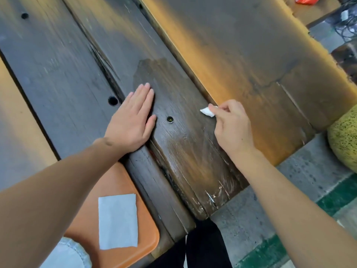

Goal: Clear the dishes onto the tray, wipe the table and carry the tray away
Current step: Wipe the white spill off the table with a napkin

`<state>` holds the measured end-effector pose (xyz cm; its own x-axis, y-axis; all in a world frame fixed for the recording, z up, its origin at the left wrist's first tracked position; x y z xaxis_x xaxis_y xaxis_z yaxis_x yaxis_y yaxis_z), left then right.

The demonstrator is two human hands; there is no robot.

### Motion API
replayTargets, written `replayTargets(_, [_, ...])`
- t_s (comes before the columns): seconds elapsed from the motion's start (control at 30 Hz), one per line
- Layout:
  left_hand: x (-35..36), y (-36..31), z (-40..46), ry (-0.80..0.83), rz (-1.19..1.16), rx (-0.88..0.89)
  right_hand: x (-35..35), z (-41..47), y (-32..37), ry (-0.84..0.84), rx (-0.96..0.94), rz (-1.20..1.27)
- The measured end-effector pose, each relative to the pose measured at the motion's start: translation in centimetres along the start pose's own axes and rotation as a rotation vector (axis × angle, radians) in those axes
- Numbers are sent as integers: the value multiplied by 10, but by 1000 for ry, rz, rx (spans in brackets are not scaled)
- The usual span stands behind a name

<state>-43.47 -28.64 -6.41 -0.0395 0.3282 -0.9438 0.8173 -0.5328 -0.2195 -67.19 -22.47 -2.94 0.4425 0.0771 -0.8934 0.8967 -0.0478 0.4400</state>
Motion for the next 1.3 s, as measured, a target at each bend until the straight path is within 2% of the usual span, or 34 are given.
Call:
replayTargets(0.07, [-2,-6,1,-9,3,116,1,-12,-1,17,19,-33])
replayTargets(0.2, [-10,-6,-5,-125,26,149,14,-107,9,83,4,1])
replayTargets(0.33, [-14,-8,-4,-153,45,138,38,-169,36,185,-40,116])
replayTargets(0.4, [-14,-8,-5,-159,50,124,31,-160,27,164,-13,129])
replayTargets(0.53, [-14,-8,-6,-159,53,95,-6,-130,-35,-26,227,134])
replayTargets(0.6, [-14,-7,-5,-154,50,94,-7,-131,-42,-60,247,125])
replayTargets(0.83, [-14,-7,-4,-146,62,79,44,-184,30,1,174,192])
replayTargets(1.03, [-14,-8,-5,-153,67,89,78,-191,79,101,74,248])
replayTargets(1.1, [-15,-8,-5,-153,68,90,70,-186,68,122,61,206])
replayTargets(1.2, [-14,-8,-5,-154,68,88,39,-177,13,32,241,198])
replayTargets(1.3, [-14,-8,-5,-158,68,84,17,-175,-20,-52,324,142])
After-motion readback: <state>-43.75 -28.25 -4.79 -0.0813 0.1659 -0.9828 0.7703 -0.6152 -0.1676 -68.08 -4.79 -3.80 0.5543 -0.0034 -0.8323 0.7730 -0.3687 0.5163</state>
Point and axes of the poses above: each hand's wrist, its own z-axis towards the middle knuckle, its own x-axis out of the palm, y = z × x, the point moved 8 cm from there along z, towards the middle knuckle, and after that the axes turned 14 degrees about y, right-handed, at the moved point
